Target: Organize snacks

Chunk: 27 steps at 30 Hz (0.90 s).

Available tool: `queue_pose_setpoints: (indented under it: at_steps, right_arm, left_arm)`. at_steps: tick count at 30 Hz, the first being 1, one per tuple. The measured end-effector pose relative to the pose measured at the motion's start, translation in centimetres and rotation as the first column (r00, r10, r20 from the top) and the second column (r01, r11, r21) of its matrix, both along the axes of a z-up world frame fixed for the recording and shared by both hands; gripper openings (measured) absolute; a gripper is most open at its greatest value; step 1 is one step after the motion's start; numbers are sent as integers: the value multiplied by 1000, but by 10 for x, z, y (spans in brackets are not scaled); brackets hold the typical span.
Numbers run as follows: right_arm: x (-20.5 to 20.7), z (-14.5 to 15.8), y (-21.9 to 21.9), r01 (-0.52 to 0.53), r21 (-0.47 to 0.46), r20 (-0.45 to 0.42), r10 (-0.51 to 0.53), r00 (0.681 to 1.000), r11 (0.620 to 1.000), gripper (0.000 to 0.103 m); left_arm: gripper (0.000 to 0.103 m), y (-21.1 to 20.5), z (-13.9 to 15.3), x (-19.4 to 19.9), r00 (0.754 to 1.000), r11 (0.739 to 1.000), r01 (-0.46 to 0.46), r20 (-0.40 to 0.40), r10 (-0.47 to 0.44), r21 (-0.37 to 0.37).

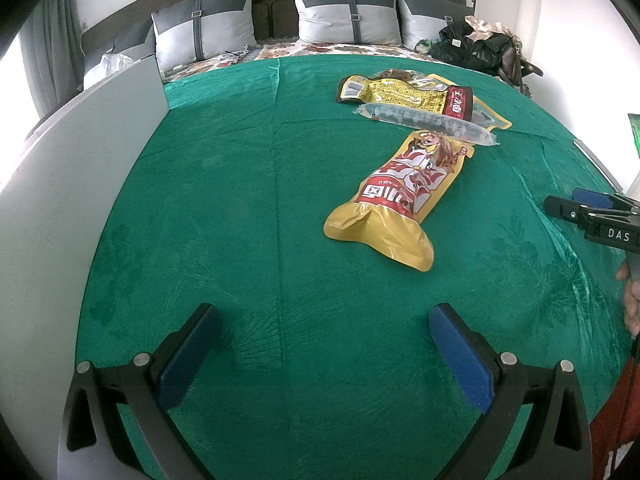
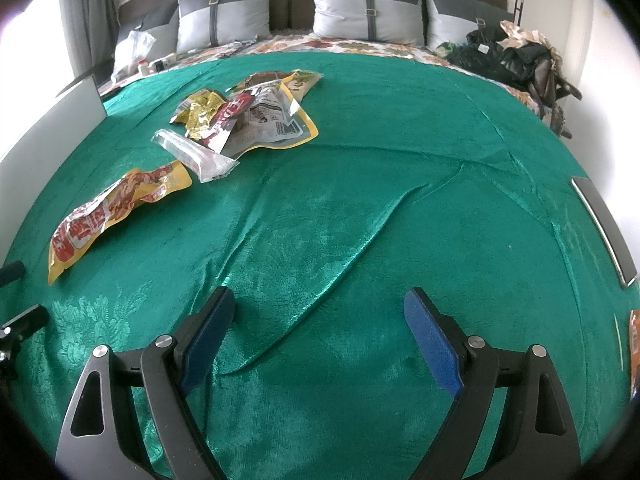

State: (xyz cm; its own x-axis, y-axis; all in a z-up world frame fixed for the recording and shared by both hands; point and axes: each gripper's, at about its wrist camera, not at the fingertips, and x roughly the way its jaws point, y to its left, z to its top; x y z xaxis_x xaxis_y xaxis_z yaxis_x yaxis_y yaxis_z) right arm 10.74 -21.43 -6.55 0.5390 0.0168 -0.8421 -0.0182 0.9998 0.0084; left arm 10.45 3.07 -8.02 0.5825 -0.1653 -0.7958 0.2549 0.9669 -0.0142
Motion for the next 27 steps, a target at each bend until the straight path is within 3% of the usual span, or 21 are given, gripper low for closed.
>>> queue_pose_setpoints:
  at_steps: [4, 8, 10, 16, 20, 23, 25, 27]
  right_arm:
    - [0, 0, 0, 0, 0, 0, 0, 1000, 1000, 89]
    - [0, 0, 0, 0, 0, 0, 0, 1000, 1000, 89]
    - [0, 0, 0, 0, 0, 0, 0, 1000, 1000, 89]
    - [0, 0, 0, 0, 0, 0, 0, 1000, 1000, 89]
    - [0, 0, 0, 0, -1, 0, 0, 1000, 1000, 89]
    - [0, 0, 0, 0, -1, 0, 0, 1000, 1000, 89]
    - [0, 0, 0, 0, -1, 0, 0, 1000, 1000, 89]
    - [0, 0, 0, 0, -1, 0, 0, 1000, 1000, 89]
  left_arm:
    - [103, 1, 0, 0, 1000, 1000, 14, -11, -14, -4]
    - [103, 3, 6, -5, 989, 996, 89, -122, -87, 7]
    - [102, 3, 12, -8, 977, 991, 129, -171, -131, -26]
    - [102, -21, 43, 6, 969, 979, 193, -141, -202, -71]
    - [101, -64, 45, 42, 952, 962, 268, -169, -256, 55]
    - [85, -78, 32, 74, 945, 967, 246, -241, -223, 71]
    - [61, -77, 21, 90, 943, 978, 198, -286, -170, 70]
    - [55, -72, 21, 95, 949, 985, 167, -276, -149, 41]
